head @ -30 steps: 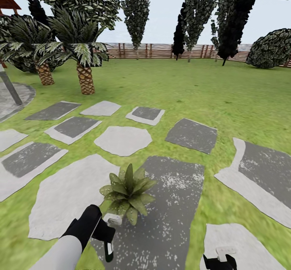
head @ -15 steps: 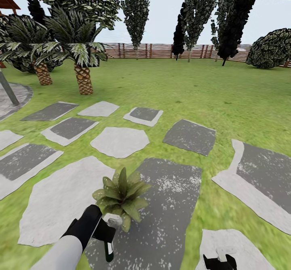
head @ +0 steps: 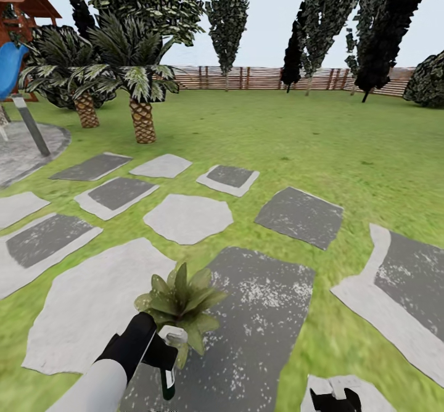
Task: Pick up the pesticide atomizer in the garden and spray insectifuge to fully cover both potted plants in the garden.
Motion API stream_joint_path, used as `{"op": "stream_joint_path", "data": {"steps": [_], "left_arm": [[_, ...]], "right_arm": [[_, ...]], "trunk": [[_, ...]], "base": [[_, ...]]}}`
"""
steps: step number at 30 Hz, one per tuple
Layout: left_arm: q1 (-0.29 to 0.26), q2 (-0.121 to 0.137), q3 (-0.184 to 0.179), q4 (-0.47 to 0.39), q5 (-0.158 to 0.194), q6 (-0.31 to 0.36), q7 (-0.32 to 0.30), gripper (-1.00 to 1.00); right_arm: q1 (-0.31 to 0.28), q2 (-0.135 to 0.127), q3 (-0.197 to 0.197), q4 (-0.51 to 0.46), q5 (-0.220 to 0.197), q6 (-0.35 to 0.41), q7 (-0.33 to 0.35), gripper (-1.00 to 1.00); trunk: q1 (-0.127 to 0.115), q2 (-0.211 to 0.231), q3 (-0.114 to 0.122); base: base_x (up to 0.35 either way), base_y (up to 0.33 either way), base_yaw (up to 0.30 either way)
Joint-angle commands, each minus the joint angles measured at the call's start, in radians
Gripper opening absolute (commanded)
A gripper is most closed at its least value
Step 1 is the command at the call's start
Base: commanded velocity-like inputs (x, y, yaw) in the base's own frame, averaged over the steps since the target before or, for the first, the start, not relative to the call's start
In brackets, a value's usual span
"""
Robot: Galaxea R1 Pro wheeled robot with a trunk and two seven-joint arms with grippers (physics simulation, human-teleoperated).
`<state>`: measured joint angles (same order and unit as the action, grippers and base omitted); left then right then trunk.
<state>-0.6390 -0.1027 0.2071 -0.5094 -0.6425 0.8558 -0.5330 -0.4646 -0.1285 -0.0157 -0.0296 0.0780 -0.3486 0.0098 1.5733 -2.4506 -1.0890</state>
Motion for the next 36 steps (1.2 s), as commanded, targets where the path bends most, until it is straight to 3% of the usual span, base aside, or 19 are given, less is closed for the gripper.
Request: {"op": "stream_joint_path", "data": {"steps": [1,20,36], "left_arm": [[-0.001,-0.002,0.008,-0.001,-0.011,0.003,-0.007,-1.00],[-0.001,-0.002,0.007,-0.001,-0.011,0.003,-0.005,-1.00],[-0.001,-0.003,0.006,-0.001,-0.011,0.003,-0.006,-1.00]], "right_arm": [[0.000,0.000,-0.003,0.000,0.008,-0.003,0.001,1.00],[0.000,-0.001,-0.003,0.000,0.008,-0.003,0.000,1.00],[0.000,0.000,-0.003,0.000,0.008,-0.003,0.001,1.00]], "trunk": [[0.000,0.000,-0.001],[0.000,0.000,-0.001],[0.000,0.000,-0.001]], "base": [[-0.137,-0.214,0.278],[-0.022,-0.072,0.049],[-0.059,-0.245,0.261]]}}
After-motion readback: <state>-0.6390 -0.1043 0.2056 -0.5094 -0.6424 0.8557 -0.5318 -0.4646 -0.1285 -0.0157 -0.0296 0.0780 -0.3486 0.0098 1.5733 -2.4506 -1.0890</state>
